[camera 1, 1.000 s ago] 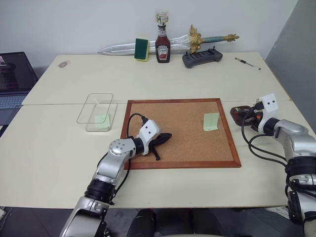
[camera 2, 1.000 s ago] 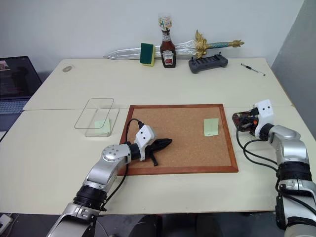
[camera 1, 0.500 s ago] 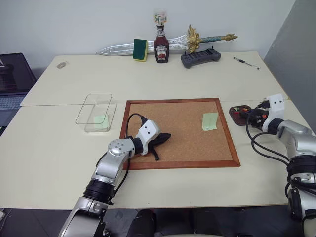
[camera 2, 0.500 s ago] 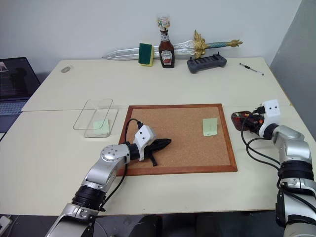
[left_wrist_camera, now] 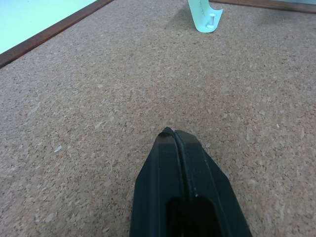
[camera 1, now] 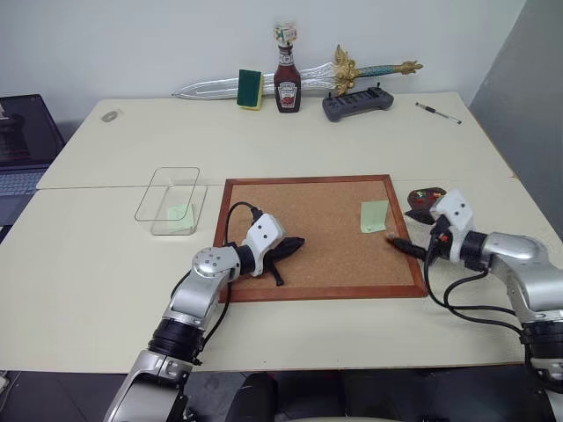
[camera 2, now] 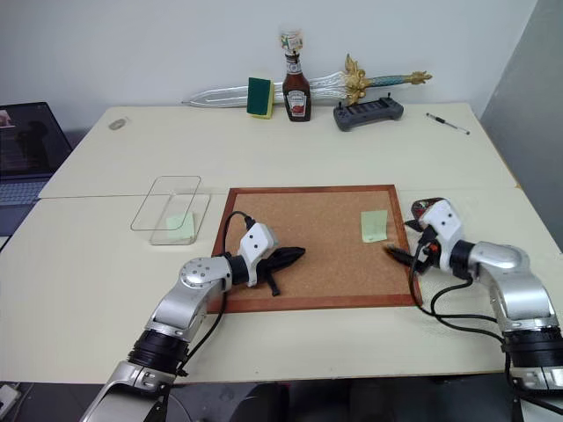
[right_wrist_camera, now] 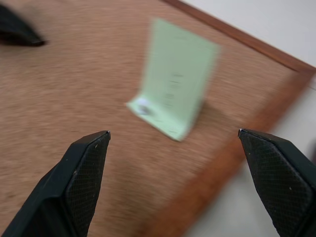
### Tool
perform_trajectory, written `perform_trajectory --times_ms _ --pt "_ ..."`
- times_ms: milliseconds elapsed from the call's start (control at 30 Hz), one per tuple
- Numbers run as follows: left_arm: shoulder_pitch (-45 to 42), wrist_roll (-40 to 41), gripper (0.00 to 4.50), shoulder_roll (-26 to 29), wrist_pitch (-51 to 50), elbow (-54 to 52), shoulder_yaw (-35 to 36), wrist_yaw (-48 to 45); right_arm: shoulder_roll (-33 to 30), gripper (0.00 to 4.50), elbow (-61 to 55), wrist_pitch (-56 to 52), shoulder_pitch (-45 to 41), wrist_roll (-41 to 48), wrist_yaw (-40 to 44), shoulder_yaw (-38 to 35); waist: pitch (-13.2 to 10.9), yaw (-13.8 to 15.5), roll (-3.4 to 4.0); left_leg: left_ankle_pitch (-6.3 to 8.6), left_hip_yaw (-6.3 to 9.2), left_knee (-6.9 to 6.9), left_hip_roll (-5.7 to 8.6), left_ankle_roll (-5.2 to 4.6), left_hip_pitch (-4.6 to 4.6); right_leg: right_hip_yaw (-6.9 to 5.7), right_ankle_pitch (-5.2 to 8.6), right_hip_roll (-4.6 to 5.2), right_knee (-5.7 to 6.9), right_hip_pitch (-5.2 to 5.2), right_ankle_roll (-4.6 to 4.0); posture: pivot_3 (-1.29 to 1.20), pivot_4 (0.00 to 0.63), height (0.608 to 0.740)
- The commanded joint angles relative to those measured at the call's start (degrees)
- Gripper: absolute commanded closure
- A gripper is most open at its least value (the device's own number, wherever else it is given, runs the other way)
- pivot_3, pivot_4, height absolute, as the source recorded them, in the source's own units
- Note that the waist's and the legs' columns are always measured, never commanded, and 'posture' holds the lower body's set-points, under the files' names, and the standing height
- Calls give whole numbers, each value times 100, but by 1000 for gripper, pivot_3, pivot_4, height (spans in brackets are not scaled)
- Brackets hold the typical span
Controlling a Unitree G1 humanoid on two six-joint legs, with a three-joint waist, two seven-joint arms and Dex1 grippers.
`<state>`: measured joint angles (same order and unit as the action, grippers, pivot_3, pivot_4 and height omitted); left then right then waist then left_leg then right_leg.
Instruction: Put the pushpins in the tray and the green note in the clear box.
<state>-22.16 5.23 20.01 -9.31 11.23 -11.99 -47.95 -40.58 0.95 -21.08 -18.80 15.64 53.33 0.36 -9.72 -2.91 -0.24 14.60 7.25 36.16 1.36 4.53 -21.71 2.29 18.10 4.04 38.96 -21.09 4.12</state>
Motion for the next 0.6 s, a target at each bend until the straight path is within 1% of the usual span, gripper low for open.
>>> perform_trajectory --times_ms 33,167,233,267,433,600 --pt "224 -211 4500 12 -140 339 -334 -97 119 94 7 172 -277 -87 57 133 0 2 -1 0 -1 0 0 0 0 0 0 0 0 0 0 0 150 740" --pt "229 -209 4500 -9 -142 339 -331 -75 257 94 262 265 -481 -174 100 282 1 7 -1 0 1 0 0 0 1 -1 0 0 0 0 0 0 150 740" --pt "248 -208 4500 -17 -148 323 -332 -61 324 451 433 338 -585 -239 91 357 1 10 -1 0 3 0 0 0 1 -2 0 0 0 0 0 0 150 740" --pt "256 -208 4500 -20 -152 315 -330 -56 357 541 510 365 -632 -266 84 385 1 13 -1 0 3 0 0 0 1 -2 0 0 0 0 0 0 150 740" --pt "287 -204 4500 -21 -165 289 -322 -35 452 1598 817 505 -766 -385 105 478 2 17 -2 0 3 0 0 0 1 -1 0 0 0 -1 -1 0 150 740" --pt "299 -199 4500 -18 -173 275 -319 -27 519 2491 1000 613 -837 -482 67 517 2 16 -2 0 4 0 1 0 1 -2 0 0 0 0 -1 0 150 740"
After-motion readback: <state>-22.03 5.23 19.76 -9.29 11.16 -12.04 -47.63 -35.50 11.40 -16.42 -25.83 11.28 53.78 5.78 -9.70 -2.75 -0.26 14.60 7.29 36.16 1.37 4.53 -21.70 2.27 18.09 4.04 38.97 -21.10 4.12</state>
